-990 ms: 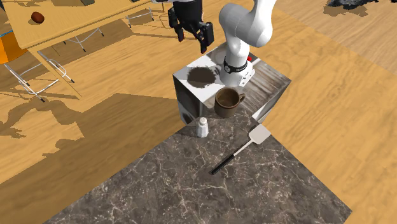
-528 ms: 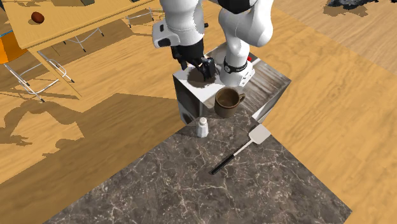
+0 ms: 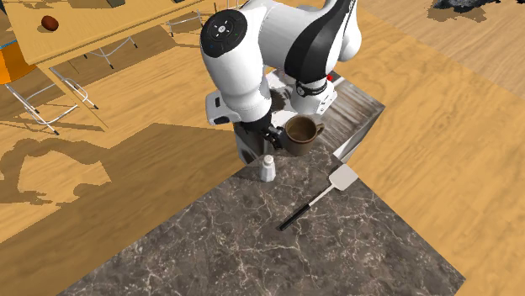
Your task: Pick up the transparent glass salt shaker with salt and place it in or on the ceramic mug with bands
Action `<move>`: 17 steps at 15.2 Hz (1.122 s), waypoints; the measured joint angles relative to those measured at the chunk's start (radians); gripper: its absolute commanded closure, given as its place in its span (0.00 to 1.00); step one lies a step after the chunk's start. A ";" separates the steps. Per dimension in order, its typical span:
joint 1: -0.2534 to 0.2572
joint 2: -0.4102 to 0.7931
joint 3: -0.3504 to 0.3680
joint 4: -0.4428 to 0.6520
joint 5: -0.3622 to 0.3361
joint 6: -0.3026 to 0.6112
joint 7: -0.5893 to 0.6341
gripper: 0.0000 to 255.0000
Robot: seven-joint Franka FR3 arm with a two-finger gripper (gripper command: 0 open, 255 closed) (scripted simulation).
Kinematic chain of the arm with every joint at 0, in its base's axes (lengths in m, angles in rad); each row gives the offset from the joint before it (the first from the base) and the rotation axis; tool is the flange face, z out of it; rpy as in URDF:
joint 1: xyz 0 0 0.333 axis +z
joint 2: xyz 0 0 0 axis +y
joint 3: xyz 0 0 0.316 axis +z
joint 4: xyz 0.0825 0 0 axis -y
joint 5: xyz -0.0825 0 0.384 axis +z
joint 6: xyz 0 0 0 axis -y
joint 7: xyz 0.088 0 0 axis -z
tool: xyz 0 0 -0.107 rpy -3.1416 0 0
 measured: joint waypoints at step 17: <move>0.024 0.150 0.041 -0.034 0.011 0.161 0.038 0.00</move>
